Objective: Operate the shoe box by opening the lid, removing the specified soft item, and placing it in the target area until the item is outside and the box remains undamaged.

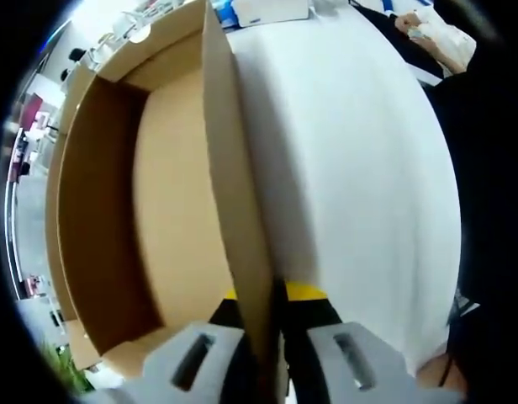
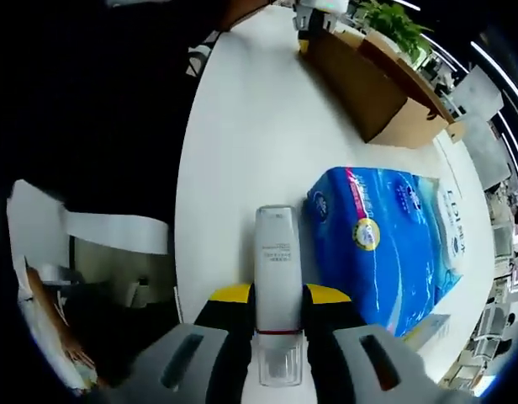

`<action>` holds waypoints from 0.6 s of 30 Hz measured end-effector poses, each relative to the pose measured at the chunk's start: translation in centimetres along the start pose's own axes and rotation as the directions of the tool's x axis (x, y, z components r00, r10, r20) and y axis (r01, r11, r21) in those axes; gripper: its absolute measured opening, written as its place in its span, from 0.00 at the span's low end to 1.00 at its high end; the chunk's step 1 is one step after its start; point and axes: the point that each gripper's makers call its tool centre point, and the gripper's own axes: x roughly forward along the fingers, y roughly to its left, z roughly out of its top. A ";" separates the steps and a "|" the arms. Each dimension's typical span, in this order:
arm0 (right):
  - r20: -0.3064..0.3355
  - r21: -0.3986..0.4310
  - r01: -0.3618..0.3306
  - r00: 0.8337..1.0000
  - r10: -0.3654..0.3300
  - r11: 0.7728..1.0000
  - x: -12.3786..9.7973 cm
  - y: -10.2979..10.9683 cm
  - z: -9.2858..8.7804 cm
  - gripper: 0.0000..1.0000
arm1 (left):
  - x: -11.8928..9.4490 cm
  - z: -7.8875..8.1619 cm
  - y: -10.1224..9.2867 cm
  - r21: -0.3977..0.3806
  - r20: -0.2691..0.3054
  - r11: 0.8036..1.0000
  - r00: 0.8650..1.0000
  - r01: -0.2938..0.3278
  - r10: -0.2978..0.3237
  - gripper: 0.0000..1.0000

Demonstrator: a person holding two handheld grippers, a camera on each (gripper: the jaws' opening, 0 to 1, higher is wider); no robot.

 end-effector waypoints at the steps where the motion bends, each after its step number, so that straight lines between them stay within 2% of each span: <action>1: -0.003 -0.008 -0.003 1.000 0.003 1.000 0.0 0.0 0.0 0.22 | 0.0 0.0 0.0 0.000 0.000 1.000 1.000 0.000 0.000 0.04; 8: -0.030 -0.023 -0.005 1.000 0.004 1.000 0.1 -0.1 -0.2 0.22 | 0.0 0.0 0.0 0.002 0.000 1.000 1.000 -0.001 0.001 0.04; 18: -0.031 -0.018 0.006 0.999 -0.006 1.000 -0.6 -0.2 0.1 0.21 | 0.0 0.0 0.0 0.005 -0.002 1.000 1.000 -0.004 0.004 0.04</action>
